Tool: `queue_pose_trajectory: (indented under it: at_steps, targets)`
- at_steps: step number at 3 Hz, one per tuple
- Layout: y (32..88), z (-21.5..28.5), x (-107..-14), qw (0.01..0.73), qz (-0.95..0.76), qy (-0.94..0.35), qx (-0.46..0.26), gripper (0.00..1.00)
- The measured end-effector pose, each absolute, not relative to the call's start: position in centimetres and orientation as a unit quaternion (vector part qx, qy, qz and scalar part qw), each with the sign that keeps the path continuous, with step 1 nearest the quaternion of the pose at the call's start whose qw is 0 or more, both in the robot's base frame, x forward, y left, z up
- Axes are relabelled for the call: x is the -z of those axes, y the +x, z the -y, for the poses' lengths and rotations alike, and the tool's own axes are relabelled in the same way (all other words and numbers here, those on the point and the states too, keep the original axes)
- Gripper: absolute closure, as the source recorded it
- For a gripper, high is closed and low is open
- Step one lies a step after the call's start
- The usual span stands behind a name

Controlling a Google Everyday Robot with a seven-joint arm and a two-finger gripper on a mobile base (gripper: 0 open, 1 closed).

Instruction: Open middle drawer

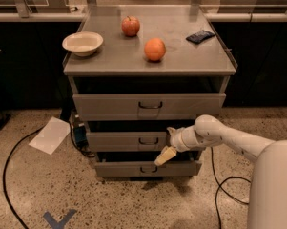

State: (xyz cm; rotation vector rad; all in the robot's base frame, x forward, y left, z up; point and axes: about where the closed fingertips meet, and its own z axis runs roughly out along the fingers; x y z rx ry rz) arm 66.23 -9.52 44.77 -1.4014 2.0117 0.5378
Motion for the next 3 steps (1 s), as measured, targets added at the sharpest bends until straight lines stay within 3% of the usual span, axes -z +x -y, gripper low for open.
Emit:
queue_pose_trajectory:
  at_steps: [3]
  targets:
    - [68.3, 9.4, -41.4, 0.303, -0.774, -0.537, -0.143, 0.0]
